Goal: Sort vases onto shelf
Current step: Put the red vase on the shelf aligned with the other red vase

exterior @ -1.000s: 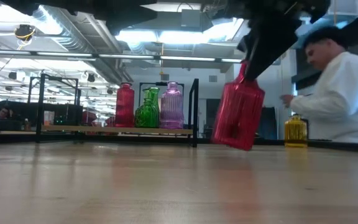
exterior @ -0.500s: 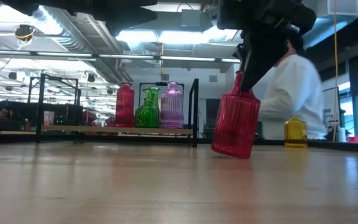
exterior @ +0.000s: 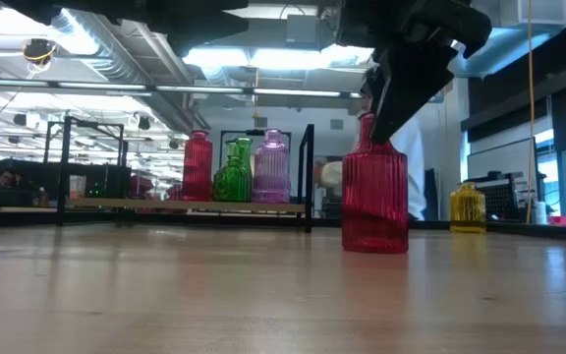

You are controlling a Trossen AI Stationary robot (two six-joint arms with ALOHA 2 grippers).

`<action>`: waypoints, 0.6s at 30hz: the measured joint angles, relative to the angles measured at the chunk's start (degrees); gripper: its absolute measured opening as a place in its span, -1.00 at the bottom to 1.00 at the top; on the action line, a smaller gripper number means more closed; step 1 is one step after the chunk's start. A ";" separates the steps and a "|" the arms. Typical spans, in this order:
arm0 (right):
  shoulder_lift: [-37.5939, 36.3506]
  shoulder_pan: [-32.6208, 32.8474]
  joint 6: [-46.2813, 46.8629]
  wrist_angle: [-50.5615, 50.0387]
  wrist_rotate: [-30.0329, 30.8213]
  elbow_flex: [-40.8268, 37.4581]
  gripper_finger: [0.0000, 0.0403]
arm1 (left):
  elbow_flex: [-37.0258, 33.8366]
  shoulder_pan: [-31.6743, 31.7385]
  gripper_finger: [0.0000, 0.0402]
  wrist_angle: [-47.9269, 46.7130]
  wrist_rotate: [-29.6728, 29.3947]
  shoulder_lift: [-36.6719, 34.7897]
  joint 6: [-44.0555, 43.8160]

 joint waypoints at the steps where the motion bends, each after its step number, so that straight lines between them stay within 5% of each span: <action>1: 0.00 0.00 -0.53 0.56 0.03 0.00 -0.07 | 0.00 0.00 0.05 0.00 0.00 0.00 0.00; 18: -7.60 0.84 -3.88 -2.04 -1.29 2.20 0.07 | 0.00 0.00 0.05 0.06 0.13 0.20 -1.10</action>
